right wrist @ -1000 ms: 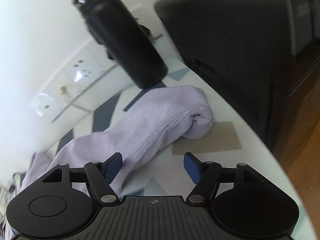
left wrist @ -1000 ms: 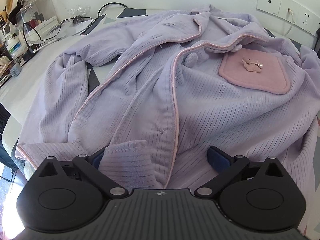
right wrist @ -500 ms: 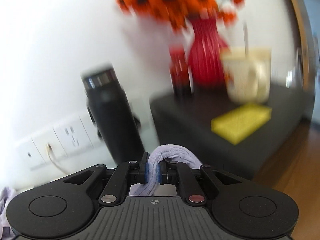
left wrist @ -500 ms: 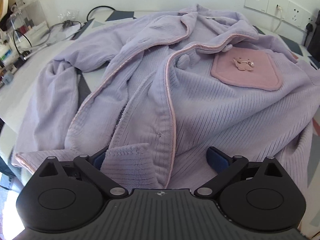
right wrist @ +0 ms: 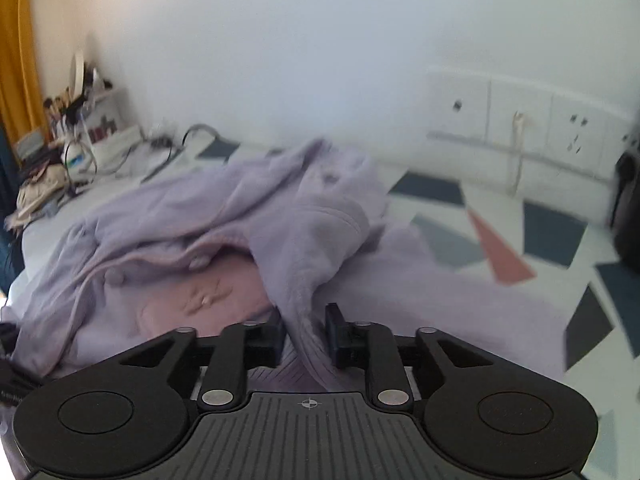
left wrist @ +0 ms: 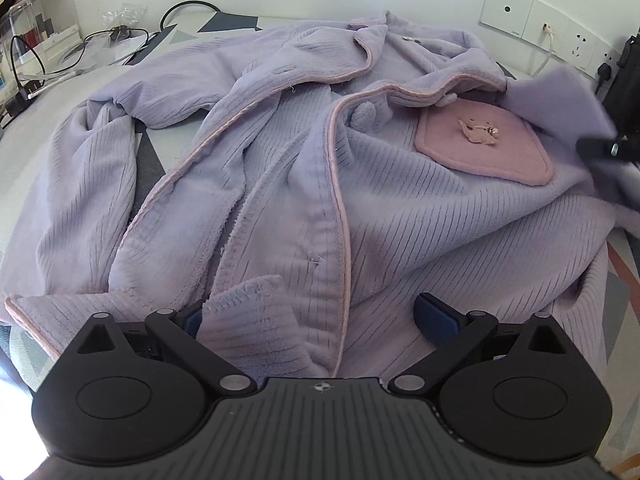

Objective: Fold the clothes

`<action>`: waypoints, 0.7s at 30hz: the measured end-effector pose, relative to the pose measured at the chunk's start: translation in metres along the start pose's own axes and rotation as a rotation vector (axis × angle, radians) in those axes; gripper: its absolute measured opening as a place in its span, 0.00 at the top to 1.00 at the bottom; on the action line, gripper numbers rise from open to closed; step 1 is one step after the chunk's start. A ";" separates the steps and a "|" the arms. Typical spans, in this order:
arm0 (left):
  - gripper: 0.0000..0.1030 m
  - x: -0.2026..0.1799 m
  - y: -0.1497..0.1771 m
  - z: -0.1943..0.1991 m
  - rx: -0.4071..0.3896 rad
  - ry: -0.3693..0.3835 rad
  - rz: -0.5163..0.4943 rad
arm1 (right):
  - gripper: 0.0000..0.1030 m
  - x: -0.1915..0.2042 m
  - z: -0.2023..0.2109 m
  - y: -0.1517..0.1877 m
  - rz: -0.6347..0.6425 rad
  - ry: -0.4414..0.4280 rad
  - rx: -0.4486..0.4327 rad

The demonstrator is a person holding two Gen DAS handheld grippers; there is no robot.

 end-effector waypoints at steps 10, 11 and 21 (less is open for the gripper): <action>0.00 0.001 0.001 -0.003 -0.021 0.015 -0.044 | 0.07 -0.089 0.040 0.018 -0.315 0.136 -0.049; 0.00 0.001 0.000 -0.003 -0.020 0.016 -0.047 | 0.07 -0.104 0.039 0.019 -0.356 0.165 -0.034; 0.00 0.001 0.000 -0.004 -0.019 0.012 -0.048 | 0.13 -0.133 -0.014 0.026 -0.437 0.188 0.080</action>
Point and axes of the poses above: each gripper's, at about its wrist camera, not at the fingertips, and z roughly against the way its jaws point, x to its left, y to its underside, the point moved 3 cm from there along -z, roughly the way its jaws point, and after that the axes turned 12 degrees about x, right-handed, at the moved point
